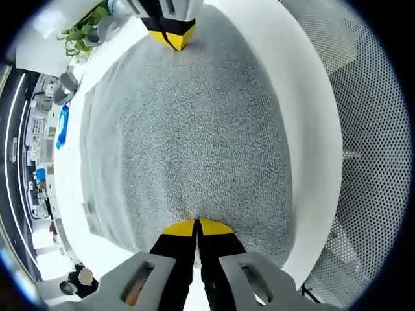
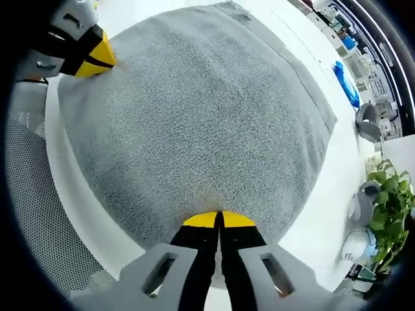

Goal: Fold the towel on the table until its edges align and the towel forms a compact rectangular stack.

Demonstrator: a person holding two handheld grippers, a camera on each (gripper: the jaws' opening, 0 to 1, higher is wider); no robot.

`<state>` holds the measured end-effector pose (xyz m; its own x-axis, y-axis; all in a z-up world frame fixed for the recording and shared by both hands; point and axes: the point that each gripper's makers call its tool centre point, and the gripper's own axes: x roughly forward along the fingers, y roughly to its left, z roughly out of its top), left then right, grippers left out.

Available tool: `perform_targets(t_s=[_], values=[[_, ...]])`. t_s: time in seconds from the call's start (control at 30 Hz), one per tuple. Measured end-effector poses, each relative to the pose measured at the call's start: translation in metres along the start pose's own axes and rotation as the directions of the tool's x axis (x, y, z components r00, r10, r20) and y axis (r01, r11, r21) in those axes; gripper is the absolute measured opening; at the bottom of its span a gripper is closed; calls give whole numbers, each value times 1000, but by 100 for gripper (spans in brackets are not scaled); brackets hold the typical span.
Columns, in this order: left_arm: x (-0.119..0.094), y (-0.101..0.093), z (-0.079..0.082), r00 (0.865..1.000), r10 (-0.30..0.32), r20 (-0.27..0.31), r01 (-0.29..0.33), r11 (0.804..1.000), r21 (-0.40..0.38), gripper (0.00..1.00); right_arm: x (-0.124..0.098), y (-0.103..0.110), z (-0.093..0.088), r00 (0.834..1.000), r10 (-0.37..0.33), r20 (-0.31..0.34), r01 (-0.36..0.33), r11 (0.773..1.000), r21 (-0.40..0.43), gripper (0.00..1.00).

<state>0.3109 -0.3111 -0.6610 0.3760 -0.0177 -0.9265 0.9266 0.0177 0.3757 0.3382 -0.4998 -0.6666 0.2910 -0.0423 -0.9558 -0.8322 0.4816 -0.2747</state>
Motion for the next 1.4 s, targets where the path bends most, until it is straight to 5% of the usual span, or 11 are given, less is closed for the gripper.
perform_targets(t_s=[0.5,0.67,0.83,1.0,1.1,1.2,1.23,1.3,1.33,1.4], values=[[5,11,-6,1000,10,23,-10,1000,-29,1,-2,4,2,999,-36,15,37,999,-39,0],[7,19,-8,994,0,113,13,994,-110,1,-3,5,2,996,-32,82,31,999,8,0],[6,21,-9,971,-23,239,76,973,-218,1,-4,5,3,983,-41,177,26,996,86,0],[4,21,-10,935,30,353,81,952,-295,1,-5,5,3,964,-33,262,-9,988,157,0],[3,20,-11,918,89,386,33,954,-298,1,-6,5,4,930,-20,366,-69,971,229,0],[2,20,-10,899,129,419,25,939,-343,1,-9,5,4,864,32,503,-216,925,312,0],[2,19,-10,881,128,456,75,913,-401,1,-10,5,4,831,63,552,-279,906,317,0],[1,20,-14,851,130,509,131,886,-445,1,-14,9,0,734,144,663,-490,789,371,0],[1,20,-15,843,131,522,141,883,-448,1,-16,10,-3,681,166,714,-597,691,408,0],[-1,18,-20,848,121,516,137,891,-433,1,-18,13,-11,641,177,747,-683,575,450,0]])
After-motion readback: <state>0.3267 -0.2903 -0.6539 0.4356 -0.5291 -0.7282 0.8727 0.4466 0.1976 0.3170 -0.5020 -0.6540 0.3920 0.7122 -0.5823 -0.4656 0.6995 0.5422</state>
